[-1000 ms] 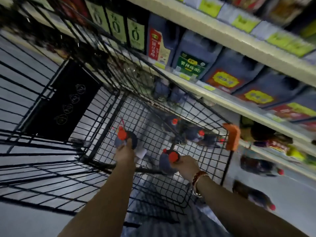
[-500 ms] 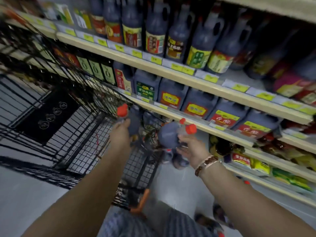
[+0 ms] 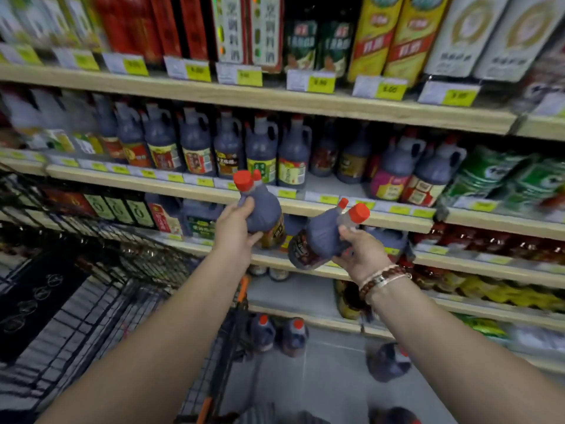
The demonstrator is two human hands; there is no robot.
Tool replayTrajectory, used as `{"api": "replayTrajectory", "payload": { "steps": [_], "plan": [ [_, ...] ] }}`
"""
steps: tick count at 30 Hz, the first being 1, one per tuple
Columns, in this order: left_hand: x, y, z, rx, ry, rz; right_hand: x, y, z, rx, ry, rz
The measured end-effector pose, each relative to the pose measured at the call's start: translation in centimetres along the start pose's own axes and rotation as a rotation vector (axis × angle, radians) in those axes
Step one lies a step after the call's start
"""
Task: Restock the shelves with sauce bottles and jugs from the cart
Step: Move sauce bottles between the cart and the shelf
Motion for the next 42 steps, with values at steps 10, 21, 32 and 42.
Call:
{"api": "replayTrajectory", "payload": {
  "steps": [10,21,32,42],
  "plan": [
    [7.7,4.3,0.0,0.020,0.080,-0.301,-2.2,3.2,-6.8,-0.233,0.008,0.066],
    [10.7,10.6,1.4,0.099,0.199,-0.406,-0.6,10.6,-10.5,-0.350,-0.147,0.038],
    [8.2,11.2,0.1,0.049,0.141,-0.235,2.9,17.6,-12.3,-0.503,-0.535,-0.076],
    [9.7,10.4,-1.1,0.028,0.199,-0.199,4.0,25.4,-14.5,-0.445,-0.875,-0.170]
  ]
}}
Point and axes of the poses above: each hand's wrist, its own y-axis towards the middle knuckle, its own x-axis out of the palm, z = x × y, the point moved 1 cm from there along y, towards the middle knuckle, and after that the axes turned 9 degrees about -y, right-handed, at the moved point
